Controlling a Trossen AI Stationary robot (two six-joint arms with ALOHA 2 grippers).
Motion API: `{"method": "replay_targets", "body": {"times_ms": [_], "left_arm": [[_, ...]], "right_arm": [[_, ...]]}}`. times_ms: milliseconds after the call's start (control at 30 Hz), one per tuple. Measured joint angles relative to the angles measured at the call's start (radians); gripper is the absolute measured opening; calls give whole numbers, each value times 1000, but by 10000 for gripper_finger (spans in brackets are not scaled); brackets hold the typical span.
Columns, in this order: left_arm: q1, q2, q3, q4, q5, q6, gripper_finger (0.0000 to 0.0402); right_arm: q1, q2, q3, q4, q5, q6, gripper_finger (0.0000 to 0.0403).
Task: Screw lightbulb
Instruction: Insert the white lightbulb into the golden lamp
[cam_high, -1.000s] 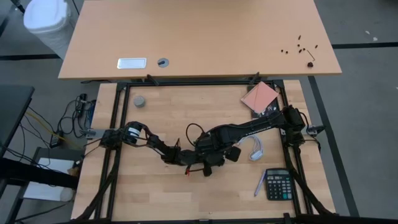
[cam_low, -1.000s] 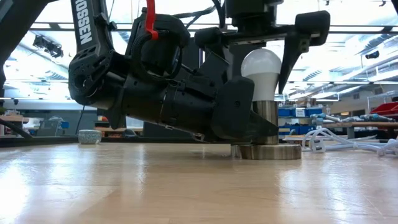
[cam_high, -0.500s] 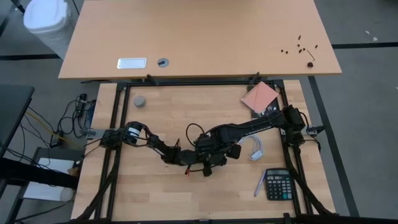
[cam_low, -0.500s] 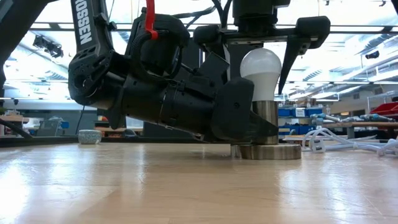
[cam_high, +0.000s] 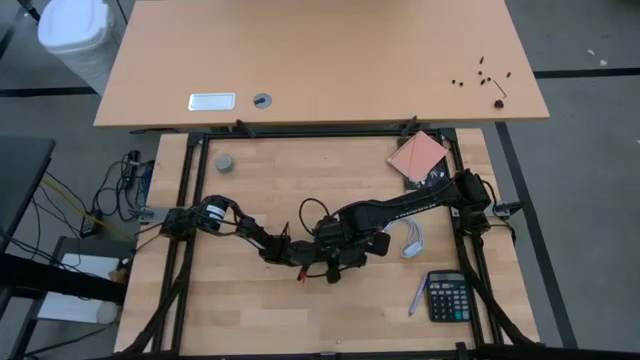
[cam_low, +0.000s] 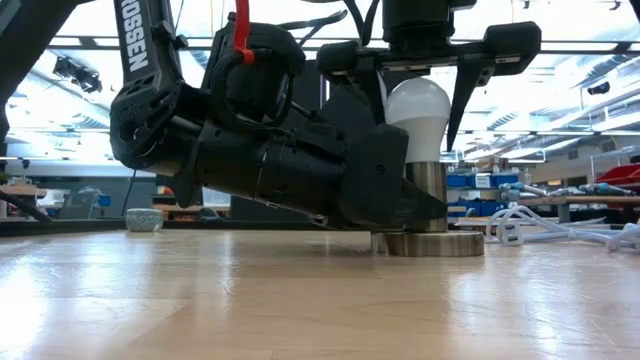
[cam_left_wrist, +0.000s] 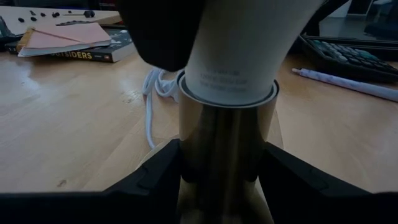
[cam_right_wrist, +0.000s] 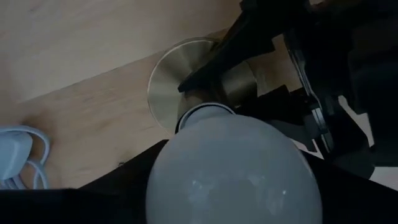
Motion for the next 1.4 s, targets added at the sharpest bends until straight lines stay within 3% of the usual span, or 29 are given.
{"method": "replay_targets", "body": {"times_ms": [133, 267, 700, 1400], "left_arm": [[0, 0, 0, 0, 0, 0, 193], [0, 0, 0, 0, 0, 0, 193], [-1, 0, 0, 1, 8, 0, 193], [-1, 0, 0, 1, 5, -15, 193]], "right_arm": [[0, 0, 0, -6, 0, 31, 261], [0, 0, 0, -8, 0, 106, 268], [1, 0, 0, 2, -60, 516, 268], [1, 1, -2, 11, -67, 1522, 280]]}}
